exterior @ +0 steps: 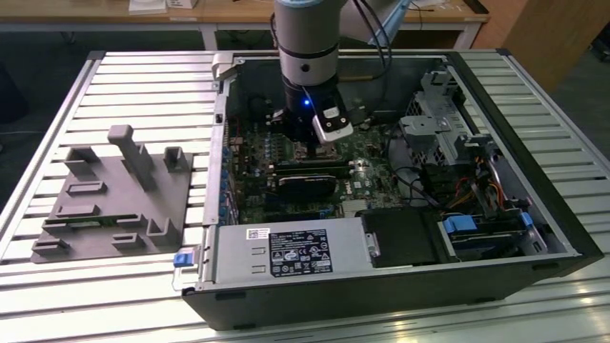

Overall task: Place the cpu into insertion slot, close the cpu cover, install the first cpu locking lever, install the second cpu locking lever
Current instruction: 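Install the second cpu locking lever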

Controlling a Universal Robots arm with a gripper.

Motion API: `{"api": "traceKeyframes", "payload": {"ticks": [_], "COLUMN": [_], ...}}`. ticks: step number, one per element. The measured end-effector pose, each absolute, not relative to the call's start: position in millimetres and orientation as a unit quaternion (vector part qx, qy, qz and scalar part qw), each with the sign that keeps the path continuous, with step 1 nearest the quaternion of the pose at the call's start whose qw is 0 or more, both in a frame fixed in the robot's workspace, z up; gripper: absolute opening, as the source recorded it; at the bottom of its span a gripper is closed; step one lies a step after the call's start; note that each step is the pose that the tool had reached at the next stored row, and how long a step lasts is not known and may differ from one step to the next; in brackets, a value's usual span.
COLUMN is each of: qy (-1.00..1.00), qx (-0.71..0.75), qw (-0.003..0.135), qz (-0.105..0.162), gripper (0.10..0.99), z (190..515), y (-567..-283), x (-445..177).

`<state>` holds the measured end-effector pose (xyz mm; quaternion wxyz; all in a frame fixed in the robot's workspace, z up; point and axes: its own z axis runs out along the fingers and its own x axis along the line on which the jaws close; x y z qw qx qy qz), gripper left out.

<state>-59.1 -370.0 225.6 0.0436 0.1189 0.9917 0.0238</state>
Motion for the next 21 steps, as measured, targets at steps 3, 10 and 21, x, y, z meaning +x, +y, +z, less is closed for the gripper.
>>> {"api": "traceKeyframes", "payload": {"ticks": [3,10,21], "qy": [0.992,0.991,0.990], "qx": [0.118,0.117,0.117], "qw": [0.043,0.040,0.038], "qz": [0.029,0.053,0.072], "gripper": [0.106,0.106,0.106], "z": [223,219,209], "y": [-373,-379,-389], "x": [-62,-68,-76]}}
